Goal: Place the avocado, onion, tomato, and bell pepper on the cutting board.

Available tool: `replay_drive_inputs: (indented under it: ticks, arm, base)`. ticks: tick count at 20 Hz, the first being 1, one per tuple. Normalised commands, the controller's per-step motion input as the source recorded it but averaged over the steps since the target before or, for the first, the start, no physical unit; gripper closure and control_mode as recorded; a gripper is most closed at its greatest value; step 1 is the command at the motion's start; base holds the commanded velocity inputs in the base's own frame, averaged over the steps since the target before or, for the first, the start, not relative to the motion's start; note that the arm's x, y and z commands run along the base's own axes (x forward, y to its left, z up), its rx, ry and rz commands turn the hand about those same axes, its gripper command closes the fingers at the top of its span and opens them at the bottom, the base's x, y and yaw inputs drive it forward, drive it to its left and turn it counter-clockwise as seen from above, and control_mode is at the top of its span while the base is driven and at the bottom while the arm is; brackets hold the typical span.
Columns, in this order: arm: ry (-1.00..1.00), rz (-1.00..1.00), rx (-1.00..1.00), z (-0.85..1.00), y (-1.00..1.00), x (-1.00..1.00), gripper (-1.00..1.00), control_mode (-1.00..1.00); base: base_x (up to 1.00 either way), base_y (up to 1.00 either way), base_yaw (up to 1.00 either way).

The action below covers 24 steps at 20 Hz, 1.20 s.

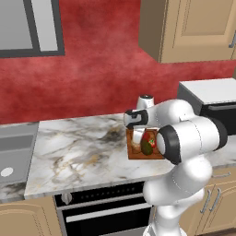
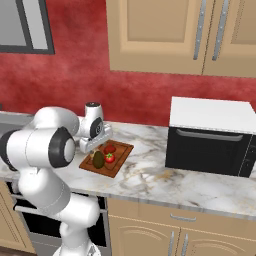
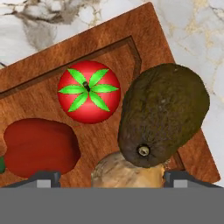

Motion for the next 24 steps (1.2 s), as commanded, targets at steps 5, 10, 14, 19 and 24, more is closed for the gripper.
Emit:
replay_drive_inputs:
  ticks: [5, 10, 14, 19, 24]
  arm:
    - [-0.03, -0.09, 0.01, 0.37, 0.0, -0.12, -1.0, -1.0]
    - [-0.1, -0.1, 0.08, 0.71, -0.02, -0.45, -1.0, -1.0]
    - [-0.3, -0.01, 0.17, 0.31, -0.09, -0.78, -1.0, -1.0]
    - [-0.41, 0.0, 0.12, 0.24, 0.0, -0.69, -1.0, -1.0]
    - [-0.24, 0.0, 0.06, 0.16, -0.02, -0.32, -1.0, -1.0]
  base:
    - [0.0, 0.0, 0.0]
    - [0.0, 0.0, 0.0]
    - [0.0, 0.0, 0.0]
    - [0.0, 0.0, 0.0]
    - [0.0, 0.0, 0.0]
